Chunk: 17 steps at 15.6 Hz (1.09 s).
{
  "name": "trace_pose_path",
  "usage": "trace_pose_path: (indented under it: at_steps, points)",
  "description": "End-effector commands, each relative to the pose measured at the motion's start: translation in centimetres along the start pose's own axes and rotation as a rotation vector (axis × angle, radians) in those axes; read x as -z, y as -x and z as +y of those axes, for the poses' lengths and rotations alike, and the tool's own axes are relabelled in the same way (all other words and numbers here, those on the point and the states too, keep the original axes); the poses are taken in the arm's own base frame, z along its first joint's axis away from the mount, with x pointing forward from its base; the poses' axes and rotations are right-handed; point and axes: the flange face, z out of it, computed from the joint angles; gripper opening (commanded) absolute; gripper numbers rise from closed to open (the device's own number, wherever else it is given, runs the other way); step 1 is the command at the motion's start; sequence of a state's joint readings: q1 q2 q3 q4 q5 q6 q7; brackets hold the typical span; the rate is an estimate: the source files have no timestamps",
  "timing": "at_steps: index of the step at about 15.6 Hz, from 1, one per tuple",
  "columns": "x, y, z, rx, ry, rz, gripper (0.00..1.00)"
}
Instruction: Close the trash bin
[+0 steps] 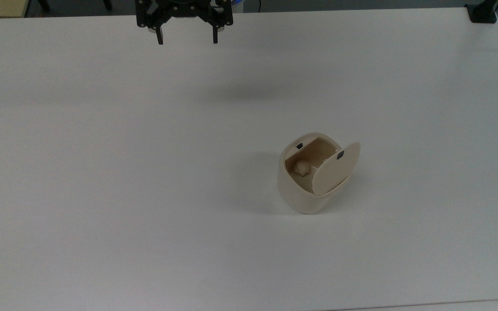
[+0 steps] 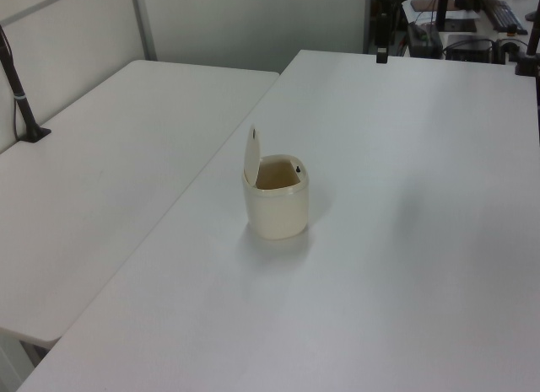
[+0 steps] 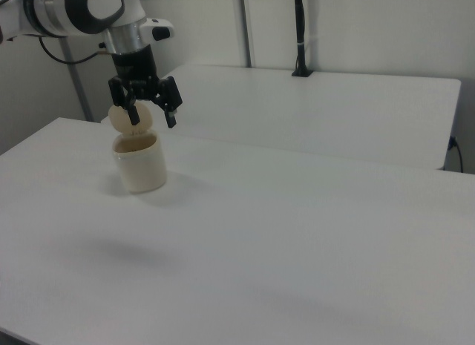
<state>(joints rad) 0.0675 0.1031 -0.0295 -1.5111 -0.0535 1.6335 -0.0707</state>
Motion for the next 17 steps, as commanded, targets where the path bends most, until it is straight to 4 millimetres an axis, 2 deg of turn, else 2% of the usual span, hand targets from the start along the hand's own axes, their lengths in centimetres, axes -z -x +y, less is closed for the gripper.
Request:
trace_pose_path:
  at_steps: [1,8,9,12,14,16,17]
  points:
    - [0.34,0.71,0.43,-0.012,0.008,-0.008,1.0]
    - [0.25,0.67,0.41,-0.013,0.007,-0.009,1.0]
    - [0.25,0.67,0.41,-0.01,0.007,-0.009,0.92]
    - [0.16,0.62,0.31,-0.009,0.005,-0.011,0.49]
    - [0.01,0.51,0.04,-0.004,0.005,-0.012,0.26]
    - [-0.24,0.36,-0.13,0.002,0.006,-0.015,0.12]
    - [-0.28,0.26,-0.31,0.015,0.006,-0.012,0.11]
